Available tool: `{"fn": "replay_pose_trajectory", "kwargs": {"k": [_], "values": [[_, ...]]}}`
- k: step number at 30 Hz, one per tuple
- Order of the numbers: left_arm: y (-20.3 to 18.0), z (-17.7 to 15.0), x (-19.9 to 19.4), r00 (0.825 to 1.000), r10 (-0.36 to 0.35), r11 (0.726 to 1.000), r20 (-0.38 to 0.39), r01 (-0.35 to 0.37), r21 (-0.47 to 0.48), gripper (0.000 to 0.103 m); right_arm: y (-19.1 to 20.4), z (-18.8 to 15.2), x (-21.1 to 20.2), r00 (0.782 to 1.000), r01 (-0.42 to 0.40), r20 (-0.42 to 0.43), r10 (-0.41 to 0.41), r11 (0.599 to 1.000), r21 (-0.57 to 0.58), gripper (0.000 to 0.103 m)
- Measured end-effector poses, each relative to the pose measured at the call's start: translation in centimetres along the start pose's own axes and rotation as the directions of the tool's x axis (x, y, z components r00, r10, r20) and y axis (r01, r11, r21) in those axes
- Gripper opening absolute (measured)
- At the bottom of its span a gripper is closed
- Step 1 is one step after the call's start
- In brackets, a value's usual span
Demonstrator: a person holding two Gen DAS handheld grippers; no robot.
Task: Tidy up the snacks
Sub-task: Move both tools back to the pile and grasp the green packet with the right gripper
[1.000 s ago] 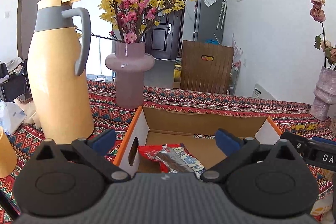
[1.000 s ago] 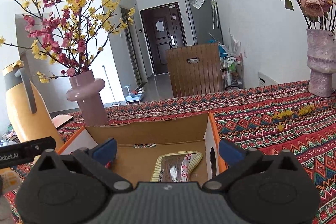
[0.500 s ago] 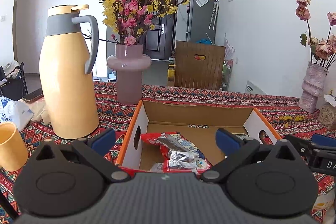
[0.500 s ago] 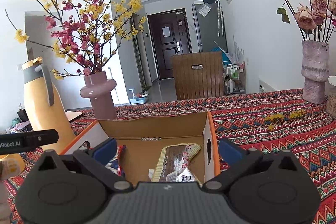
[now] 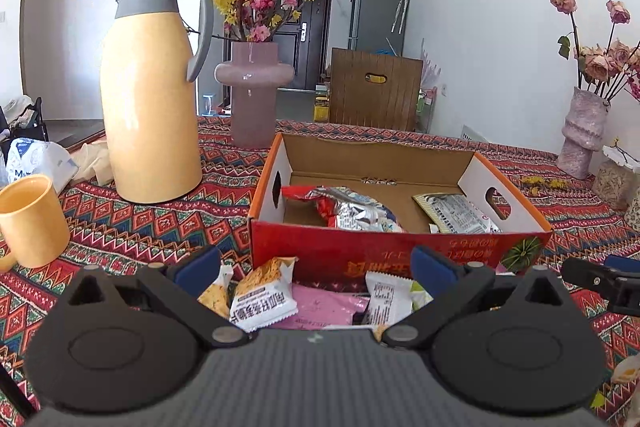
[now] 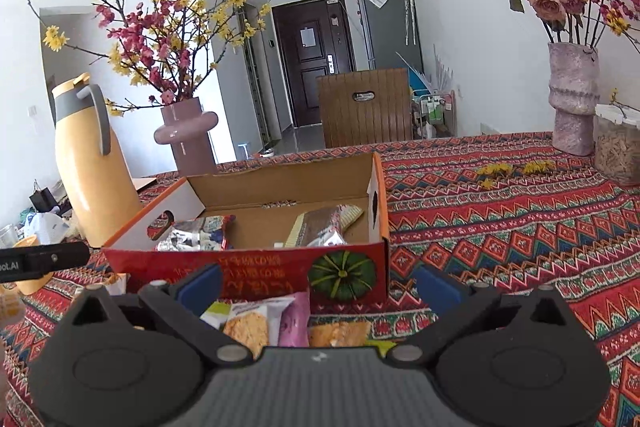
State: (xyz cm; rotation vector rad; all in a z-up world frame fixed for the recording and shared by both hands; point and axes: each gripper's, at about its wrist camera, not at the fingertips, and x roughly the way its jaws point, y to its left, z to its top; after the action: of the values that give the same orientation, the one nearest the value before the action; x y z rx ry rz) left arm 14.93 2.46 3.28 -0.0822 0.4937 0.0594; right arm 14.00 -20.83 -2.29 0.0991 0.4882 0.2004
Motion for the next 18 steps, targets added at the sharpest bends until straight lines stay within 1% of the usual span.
{"fn": "replay_pose_trajectory", "kwargs": {"k": [5, 10, 14, 18], "values": [[0.9, -1.5, -0.7, 1.000, 0.004, 1.000, -0.016, -0.004, 0.011, 0.103, -1.2, -2.3, -0.6, 0.998, 0.032, -0.057, -0.031, 0.999, 0.008, 0.103], [1.7, -2.5, -0.9, 0.999, 0.021, 1.000, -0.042, -0.021, 0.013, 0.103, -1.8, -4.1, -0.6, 0.991, 0.061, -0.122, -0.060, 0.998, 0.005, 0.103], [2.1, -2.7, -1.1, 0.998, 0.029, 1.000, -0.047, -0.028, 0.004, 0.103, -2.2, -5.1, -0.4, 0.983, 0.095, -0.159, -0.094, 0.995, -0.002, 0.103], [2.2, -2.7, -1.4, 0.999, 0.029, 1.000, -0.043, -0.028, 0.002, 0.103, -2.3, -5.6, 0.2, 0.969, 0.142, -0.201, -0.145, 0.989, -0.031, 0.103]]}}
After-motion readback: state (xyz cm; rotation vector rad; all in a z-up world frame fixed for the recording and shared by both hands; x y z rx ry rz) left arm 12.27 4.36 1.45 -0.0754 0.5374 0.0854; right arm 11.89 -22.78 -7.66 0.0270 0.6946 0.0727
